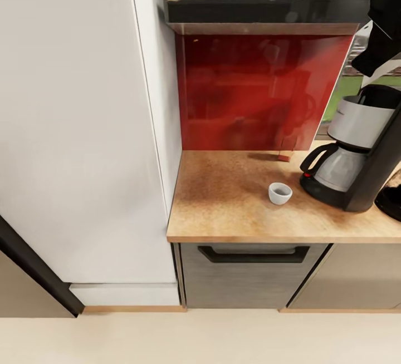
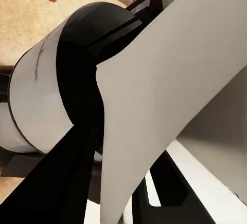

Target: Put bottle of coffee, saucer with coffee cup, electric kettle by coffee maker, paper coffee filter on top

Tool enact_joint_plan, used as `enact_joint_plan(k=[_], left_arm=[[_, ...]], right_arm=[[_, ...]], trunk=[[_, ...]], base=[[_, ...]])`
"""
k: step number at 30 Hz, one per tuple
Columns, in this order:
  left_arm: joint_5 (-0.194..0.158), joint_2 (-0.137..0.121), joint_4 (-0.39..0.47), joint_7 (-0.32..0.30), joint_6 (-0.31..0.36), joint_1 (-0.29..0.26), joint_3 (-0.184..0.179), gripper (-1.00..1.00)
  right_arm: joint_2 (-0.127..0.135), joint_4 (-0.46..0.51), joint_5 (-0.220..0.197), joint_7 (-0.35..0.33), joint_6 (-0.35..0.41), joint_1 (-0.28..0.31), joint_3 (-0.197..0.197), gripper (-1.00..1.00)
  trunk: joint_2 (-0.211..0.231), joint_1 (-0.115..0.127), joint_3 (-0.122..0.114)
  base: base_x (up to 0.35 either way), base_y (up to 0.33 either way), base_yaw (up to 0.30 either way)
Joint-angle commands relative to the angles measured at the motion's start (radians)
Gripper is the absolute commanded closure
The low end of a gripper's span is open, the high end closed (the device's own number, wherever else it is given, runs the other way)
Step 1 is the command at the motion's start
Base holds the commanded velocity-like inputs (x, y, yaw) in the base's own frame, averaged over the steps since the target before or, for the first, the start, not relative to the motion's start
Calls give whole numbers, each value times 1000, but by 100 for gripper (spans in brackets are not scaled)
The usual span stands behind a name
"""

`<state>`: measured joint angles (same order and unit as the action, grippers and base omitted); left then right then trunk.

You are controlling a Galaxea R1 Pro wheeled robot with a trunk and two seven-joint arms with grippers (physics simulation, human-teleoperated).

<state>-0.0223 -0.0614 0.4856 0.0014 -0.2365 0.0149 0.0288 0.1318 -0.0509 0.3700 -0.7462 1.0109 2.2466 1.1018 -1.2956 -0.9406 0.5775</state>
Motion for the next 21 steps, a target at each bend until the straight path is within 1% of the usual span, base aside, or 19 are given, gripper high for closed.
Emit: enact_joint_plan(k=[1, 21], left_arm=[[-2, 0, 1, 0, -1, 0, 0, -100], [-2, 0, 1, 0, -1, 0, 0, -100]], right_arm=[[0, 0, 7, -9, 1, 1, 0, 100], [0, 0, 7, -8, 1, -21, 0, 100]], trunk=[[0, 0, 1], [0, 0, 1]], base=[[58, -2, 0], [45, -26, 0]])
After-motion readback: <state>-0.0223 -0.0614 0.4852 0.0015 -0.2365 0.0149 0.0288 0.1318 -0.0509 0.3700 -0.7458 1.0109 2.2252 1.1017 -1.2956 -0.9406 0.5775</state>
